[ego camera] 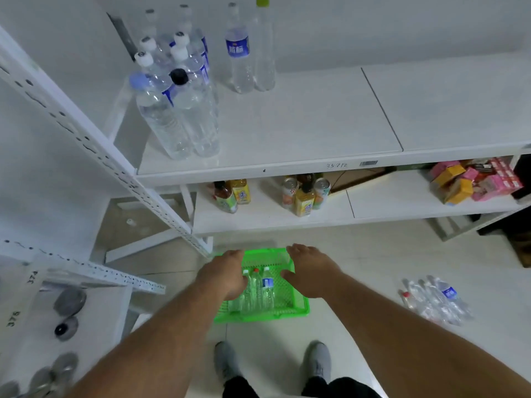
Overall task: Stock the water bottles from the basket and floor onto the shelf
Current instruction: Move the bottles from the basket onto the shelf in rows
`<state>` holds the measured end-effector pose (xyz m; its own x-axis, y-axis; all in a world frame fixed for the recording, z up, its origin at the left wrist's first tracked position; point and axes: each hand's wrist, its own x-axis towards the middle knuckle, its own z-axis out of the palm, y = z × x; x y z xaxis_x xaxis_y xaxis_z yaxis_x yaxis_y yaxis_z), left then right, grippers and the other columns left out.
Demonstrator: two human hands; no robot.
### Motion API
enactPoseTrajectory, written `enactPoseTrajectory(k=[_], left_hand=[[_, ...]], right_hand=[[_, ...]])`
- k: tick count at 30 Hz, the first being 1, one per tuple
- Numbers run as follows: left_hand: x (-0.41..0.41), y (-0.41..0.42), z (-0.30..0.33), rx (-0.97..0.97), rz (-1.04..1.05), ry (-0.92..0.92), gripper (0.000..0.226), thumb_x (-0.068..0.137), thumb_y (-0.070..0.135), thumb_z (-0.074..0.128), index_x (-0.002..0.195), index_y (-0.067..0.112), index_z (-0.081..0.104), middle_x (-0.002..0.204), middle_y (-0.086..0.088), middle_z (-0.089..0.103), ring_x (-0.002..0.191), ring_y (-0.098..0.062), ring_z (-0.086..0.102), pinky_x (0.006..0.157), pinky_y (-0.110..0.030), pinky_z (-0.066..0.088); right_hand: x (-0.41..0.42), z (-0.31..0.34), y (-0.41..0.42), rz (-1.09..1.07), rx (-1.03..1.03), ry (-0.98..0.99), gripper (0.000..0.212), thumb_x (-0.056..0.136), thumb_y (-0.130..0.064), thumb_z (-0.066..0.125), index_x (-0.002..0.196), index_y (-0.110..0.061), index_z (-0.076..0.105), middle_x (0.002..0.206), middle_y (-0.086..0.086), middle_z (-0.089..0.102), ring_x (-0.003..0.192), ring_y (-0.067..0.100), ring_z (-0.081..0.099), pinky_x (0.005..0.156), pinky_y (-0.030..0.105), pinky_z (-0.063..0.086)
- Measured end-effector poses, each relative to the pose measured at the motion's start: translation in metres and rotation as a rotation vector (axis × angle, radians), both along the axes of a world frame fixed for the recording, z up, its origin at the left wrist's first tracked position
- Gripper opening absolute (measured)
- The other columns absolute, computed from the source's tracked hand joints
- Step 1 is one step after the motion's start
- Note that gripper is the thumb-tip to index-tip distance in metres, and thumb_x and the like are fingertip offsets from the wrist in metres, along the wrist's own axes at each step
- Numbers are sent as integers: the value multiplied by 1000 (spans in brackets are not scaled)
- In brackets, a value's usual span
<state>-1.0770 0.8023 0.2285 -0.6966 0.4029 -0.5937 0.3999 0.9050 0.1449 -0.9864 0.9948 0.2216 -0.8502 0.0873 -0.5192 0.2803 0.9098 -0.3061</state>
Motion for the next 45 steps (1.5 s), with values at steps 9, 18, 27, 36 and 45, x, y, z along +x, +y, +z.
enactPoseTrajectory(k=[9,18,27,36,45], left_hand=[[-44,-91,-110,14,140,-283,76,87,45,59,153,21,28,153,-8,39,136,-26,45,110,-34,39],[-67,-86,-335,117,400,-374,61,88,31,65,143,16,44,142,-8,54,123,-24,57,101,-31,46],[-53,-46,-599,150,566,-353,58,90,29,65,142,11,46,143,-10,54,113,-23,63,90,-24,45],[-51,-25,-746,179,580,-345,66,92,26,62,150,12,34,153,-11,41,130,-26,52,93,-21,41],[-36,-1,-755,177,568,-244,65,92,29,65,147,10,37,149,-13,38,134,-29,46,106,-35,41]], right_hand=[[-24,-100,-79,-187,-52,-240,71,98,-51,46,155,-13,26,158,8,34,141,30,37,114,37,34],[-75,-321,-67,-302,-114,-333,63,99,-48,46,151,-14,34,151,11,44,136,31,45,108,37,40],[-105,-599,-51,-632,-254,-375,65,93,-48,57,141,-6,44,118,15,67,105,30,66,81,31,50],[-131,-758,-51,-653,-212,-271,70,90,-55,60,139,-7,48,129,13,58,95,27,55,73,26,40],[-119,-783,-35,-800,-287,-218,64,91,-42,65,145,-15,44,136,9,58,113,28,61,81,28,45]])
